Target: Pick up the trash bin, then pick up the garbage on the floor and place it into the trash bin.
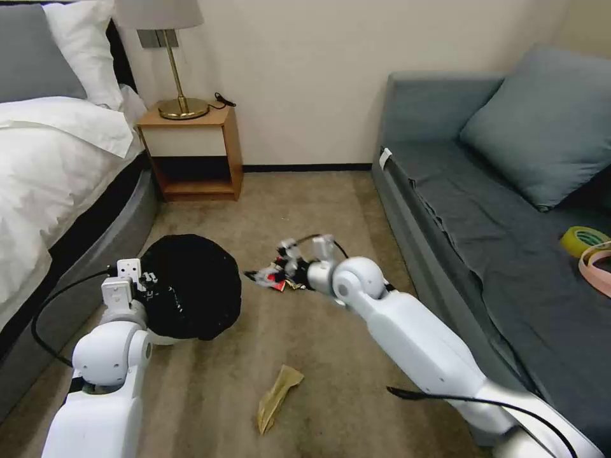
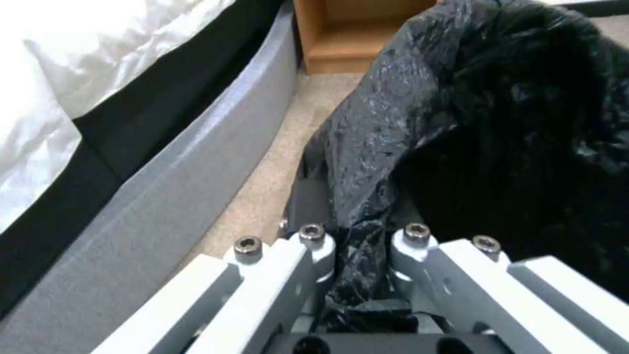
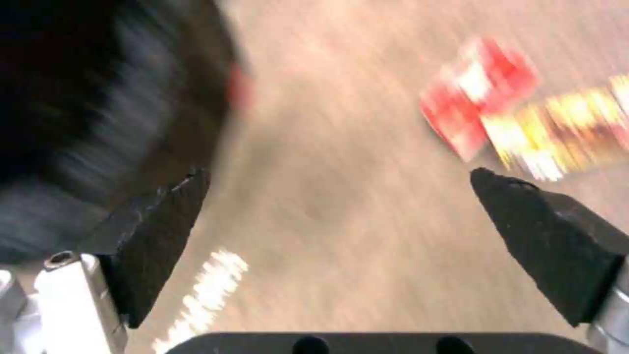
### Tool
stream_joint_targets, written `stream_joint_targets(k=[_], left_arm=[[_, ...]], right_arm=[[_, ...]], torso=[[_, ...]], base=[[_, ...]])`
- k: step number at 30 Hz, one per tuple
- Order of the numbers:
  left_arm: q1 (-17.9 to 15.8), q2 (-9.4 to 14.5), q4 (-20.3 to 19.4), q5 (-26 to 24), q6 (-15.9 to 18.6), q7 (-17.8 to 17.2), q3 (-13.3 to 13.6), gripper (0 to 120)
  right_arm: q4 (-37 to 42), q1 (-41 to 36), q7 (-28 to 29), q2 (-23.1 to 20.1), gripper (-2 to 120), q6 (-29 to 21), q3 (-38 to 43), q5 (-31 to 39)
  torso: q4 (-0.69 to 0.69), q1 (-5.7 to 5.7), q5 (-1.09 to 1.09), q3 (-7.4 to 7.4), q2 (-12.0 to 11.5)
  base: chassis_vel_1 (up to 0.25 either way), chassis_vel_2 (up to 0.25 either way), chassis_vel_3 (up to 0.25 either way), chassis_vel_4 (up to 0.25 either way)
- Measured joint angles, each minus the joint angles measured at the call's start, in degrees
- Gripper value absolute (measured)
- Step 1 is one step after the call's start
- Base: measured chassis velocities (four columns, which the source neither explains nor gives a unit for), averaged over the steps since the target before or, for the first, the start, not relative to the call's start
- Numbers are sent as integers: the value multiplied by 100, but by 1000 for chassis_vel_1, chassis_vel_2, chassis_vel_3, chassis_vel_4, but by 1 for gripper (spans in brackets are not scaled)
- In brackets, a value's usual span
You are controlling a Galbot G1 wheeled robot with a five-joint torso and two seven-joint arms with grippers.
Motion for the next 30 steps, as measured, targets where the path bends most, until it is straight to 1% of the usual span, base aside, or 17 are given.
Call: stream_joint_targets(k=[3, 4, 10, 12, 15, 17, 19, 21, 24, 28, 30], left_arm=[[-110, 38, 84, -28, 26, -74, -112, 5], [-132, 56, 95, -51, 42, -97, -134, 5], [-183, 31, 42, -86, 115, -160, -172, 5], [-198, -3, -17, -87, 135, -179, -172, 5], [-201, -30, -71, -87, 149, -202, -159, 5], [-204, -61, -125, -87, 154, -233, -132, 5], [-206, -70, -135, -87, 155, -243, -123, 5], [-219, -135, -176, -76, 168, -295, -80, 5], [-229, -192, -209, -70, 173, -318, -42, 5], [-236, -285, -286, -63, 175, -332, 28, 5], [-234, -295, -300, -62, 175, -332, 35, 5]], right_arm=[[-82, -344, 932, 9, 100, -29, -219, 254], [-117, -433, 1062, 30, 100, -31, -295, 266], [-207, -747, 1357, 138, 100, -30, -530, 265], [-199, -921, 1542, 157, 100, -30, -615, 326], [-126, -1082, 1751, 127, 100, -27, -696, 451], [10, -1283, 2039, 79, 100, -22, -772, 677], [45, -1338, 2099, 67, 100, -22, -786, 722], [162, -1556, 2249, 16, 100, -19, -856, 818], [175, -1646, 2294, 15, 100, -17, -890, 855], [-24, -1684, 2354, 153, 100, -14, -953, 868], [-70, -1675, 2354, 180, 100, -13, -961, 870]], torso=[[0, 0, 0, 0, 0], [0, 0, 0, 0, 0], [2, 0, 0, 0, 0], [1, 0, 0, 0, 0], [0, 0, 0, 0, 0], [1, 0, 0, 0, 0], [1, 0, 0, -1, 0], [1, 0, 0, 0, 0], [0, 0, 0, 0, 0], [0, 0, -1, -1, 1], [0, 0, -1, 0, 0]], base=[[0, 0, 0, 0], [0, 0, 0, 0], [0, 0, 0, 0], [0, 0, 0, 0], [0, 0, 0, 0], [0, 0, 0, 0], [0, 0, 0, 0], [0, 0, 0, 0], [0, 0, 0, 0], [0, 0, 0, 0], [0, 0, 0, 0]])
